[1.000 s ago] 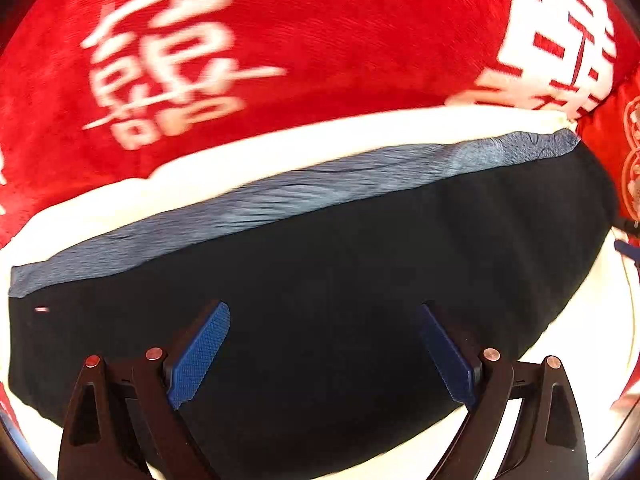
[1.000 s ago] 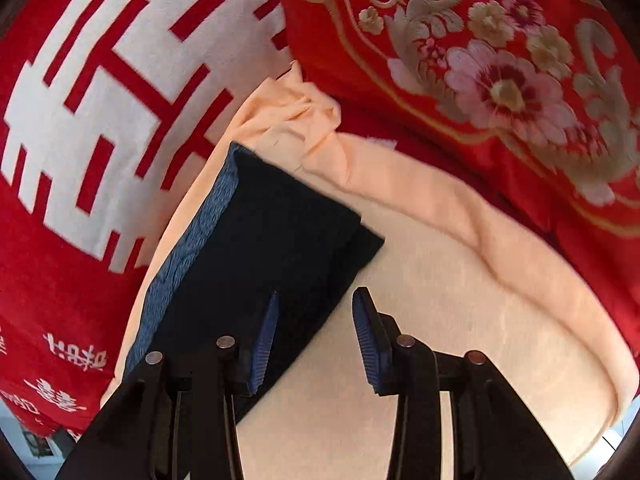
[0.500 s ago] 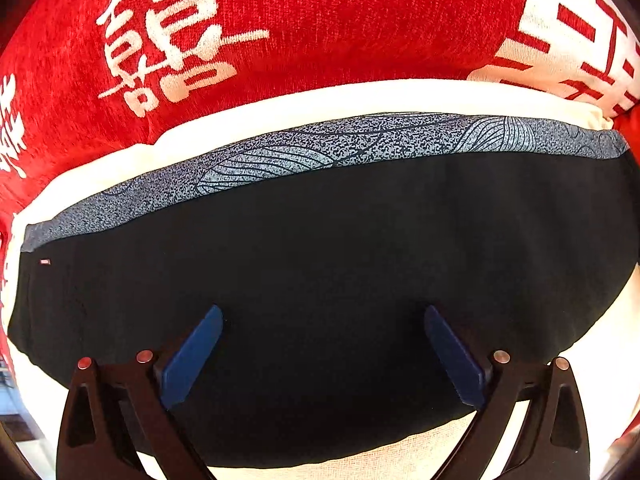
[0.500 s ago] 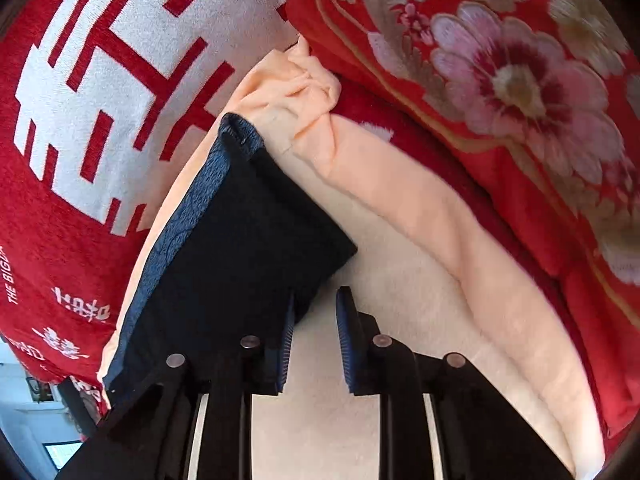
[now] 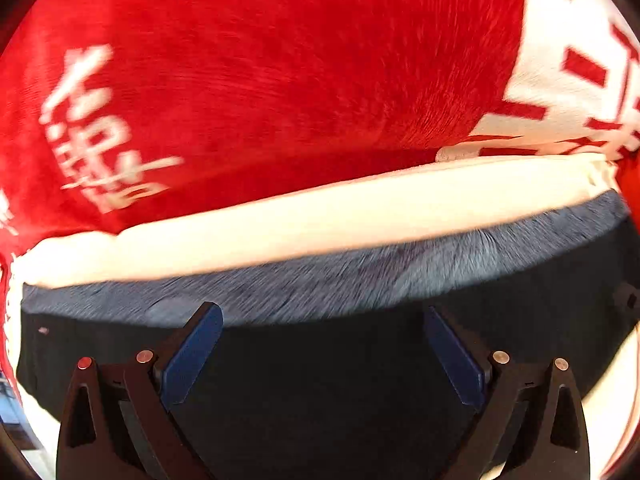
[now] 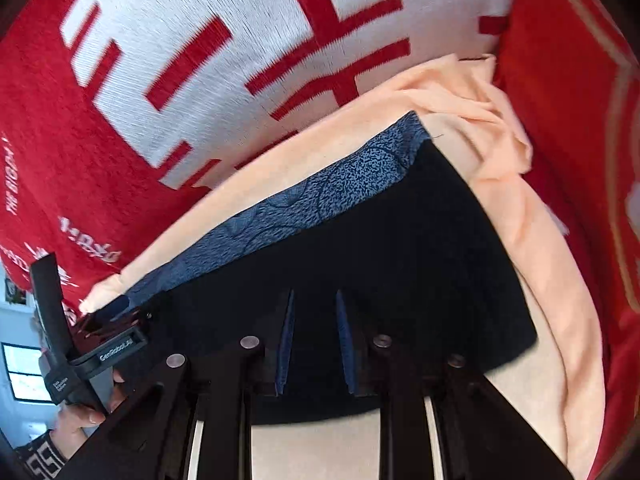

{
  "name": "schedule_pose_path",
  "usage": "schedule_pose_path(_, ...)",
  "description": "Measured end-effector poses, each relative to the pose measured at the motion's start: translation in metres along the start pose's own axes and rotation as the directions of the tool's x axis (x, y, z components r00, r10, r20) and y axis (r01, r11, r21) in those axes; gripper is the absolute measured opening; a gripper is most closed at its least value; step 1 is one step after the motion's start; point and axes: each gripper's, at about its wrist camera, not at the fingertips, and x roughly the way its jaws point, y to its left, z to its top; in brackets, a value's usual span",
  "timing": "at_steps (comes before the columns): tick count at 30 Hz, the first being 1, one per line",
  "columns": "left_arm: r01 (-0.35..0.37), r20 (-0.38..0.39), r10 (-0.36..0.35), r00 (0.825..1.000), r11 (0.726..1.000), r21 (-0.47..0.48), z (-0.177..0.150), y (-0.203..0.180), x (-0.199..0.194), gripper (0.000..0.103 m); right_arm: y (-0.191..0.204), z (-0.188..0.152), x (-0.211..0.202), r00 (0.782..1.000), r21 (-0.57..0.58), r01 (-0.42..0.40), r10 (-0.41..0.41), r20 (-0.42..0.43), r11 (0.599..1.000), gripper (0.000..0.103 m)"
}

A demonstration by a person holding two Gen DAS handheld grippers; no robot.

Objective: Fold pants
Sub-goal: 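Fold the trousers over with the left gripper while the right gripper holds the end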

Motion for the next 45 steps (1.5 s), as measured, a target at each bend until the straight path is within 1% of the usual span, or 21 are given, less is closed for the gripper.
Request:
schedule_pose_path(2, -0.001, 0.010, 0.001, 1.000, 1.000, -0.020, 0.008, -0.003, 0.014, 0.103, -0.008, 0.006, 0.003, 1.000, 0.010, 0.007, -0.007, 0.014, 1.000, 0.022)
schedule_pose_path(4, 0.042, -0.007, -0.042, 0.999, 0.997, -0.064, 0.014, 0.002, 0.017, 0.103, -0.017, 0.009, -0.009, 0.996, 0.036, 0.072, -0.074, 0.057, 0.997, 0.023)
schedule_pose_path(5, 0.048, -0.014, -0.049, 0.999, 0.997, -0.065, 0.017, 0.005, 0.015, 0.103, -0.025, 0.009, -0.019, 0.994, 0.069, 0.078, -0.083, 0.076, 0.995, 0.024)
schedule_pose_path(6, 0.039, -0.019, -0.040, 0.999, 0.998, -0.054, 0.017, 0.005, 0.012, 0.103, -0.032, 0.007, -0.026, 0.995, 0.106, 0.049, -0.058, 0.082, 0.993, 0.024)
schedule_pose_path(8, 0.028, -0.027, -0.028, 0.999, 0.999, -0.023, 0.016, 0.004, 0.002, 0.103, -0.045, -0.006, -0.039, 0.997, 0.174, -0.033, 0.021, 0.072, 0.984, 0.036)
schedule_pose_path(10, 0.030, -0.040, -0.030, 0.999, 1.000, -0.002, 0.010, 0.002, -0.013, 0.103, -0.050, -0.022, -0.047, 0.996, 0.195, -0.075, 0.063, 0.065, 0.978, 0.046)
schedule_pose_path(11, 0.039, -0.042, -0.039, 0.998, 0.999, -0.004, 0.006, 0.001, -0.020, 0.103, -0.051, -0.032, -0.050, 0.994, 0.207, -0.097, 0.087, 0.061, 0.973, 0.048)
schedule_pose_path(14, 0.097, -0.041, -0.097, 0.994, 0.995, -0.017, -0.004, -0.005, -0.040, 0.103, -0.055, -0.067, -0.050, 0.985, 0.260, -0.175, 0.169, 0.044, 0.950, 0.048)
schedule_pose_path(17, 0.127, -0.024, -0.127, 0.992, 0.992, -0.004, -0.012, -0.018, -0.050, 0.103, -0.059, -0.084, -0.041, 0.979, 0.309, -0.202, 0.195, 0.054, 0.929, 0.048)
schedule_pose_path(20, 0.132, -0.023, -0.131, 0.991, 0.991, 0.019, -0.019, -0.035, -0.044, 0.103, -0.069, -0.086, -0.038, 0.974, 0.360, -0.225, 0.202, 0.100, 0.905, 0.048)
schedule_pose_path(22, 0.113, -0.032, -0.112, 0.993, 0.993, 0.025, -0.018, -0.038, -0.026, 0.103, -0.075, -0.085, -0.040, 0.969, 0.370, -0.242, 0.203, 0.141, 0.897, 0.048)
schedule_pose_path(24, 0.118, -0.042, -0.119, 0.992, 0.993, -0.005, -0.035, -0.041, -0.017, 0.103, -0.080, -0.082, -0.039, 0.964, 0.367, -0.255, 0.205, 0.170, 0.894, 0.048)
schedule_pose_path(28, 0.117, -0.005, -0.117, 0.993, 0.993, -0.007, -0.036, -0.042, -0.019, 0.103, -0.091, -0.071, -0.031, 0.935, 0.378, -0.327, 0.238, 0.264, 0.866, 0.048)
schedule_pose_path(31, 0.117, -0.005, -0.117, 0.993, 0.993, -0.002, -0.033, -0.046, -0.014, 0.103, -0.090, -0.055, -0.021, 0.918, 0.400, -0.369, 0.261, 0.299, 0.839, 0.048)
schedule_pose_path(33, 0.120, -0.032, -0.120, 0.992, 0.993, -0.001, -0.034, -0.048, -0.015, 0.103, -0.089, -0.047, -0.021, 0.917, 0.434, -0.384, 0.280, 0.286, 0.815, 0.031)
schedule_pose_path(34, 0.126, -0.051, -0.126, 0.991, 0.992, -0.008, -0.030, -0.047, -0.019, 0.088, -0.087, -0.045, -0.023, 0.920, 0.441, -0.378, 0.279, 0.274, 0.814, 0.015)
schedule_pose_path(35, 0.137, -0.047, -0.137, 0.989, 0.991, -0.010, -0.021, -0.045, -0.022, 0.076, -0.084, -0.044, -0.029, 0.916, 0.427, -0.388, 0.290, 0.278, 0.817, 0.014)
schedule_pose_path(36, 0.153, -0.043, -0.153, 0.987, 0.988, -0.003, -0.017, -0.045, -0.029, 0.059, -0.080, -0.042, -0.036, 0.914, 0.403, -0.392, 0.297, 0.278, 0.827, 0.014)
schedule_pose_path(40, 0.209, 0.017, -0.210, 0.978, 0.977, 0.047, -0.011, -0.057, -0.052, 0.057, -0.053, -0.036, -0.063, 0.901, 0.267, -0.406, 0.334, 0.276, 0.874, 0.014)
schedule_pose_path(43, 0.236, -0.043, -0.233, 0.971, 0.968, 0.084, -0.018, -0.085, -0.028, 0.057, -0.034, -0.033, -0.070, 0.906, 0.201, -0.392, 0.338, 0.256, 0.898, 0.014)
schedule_pose_path(45, 0.201, 0.042, -0.206, 0.978, 0.975, 0.093, -0.025, -0.093, -0.030, 0.058, -0.019, -0.028, -0.069, 0.911, 0.176, -0.374, 0.326, 0.252, 0.910, 0.014)
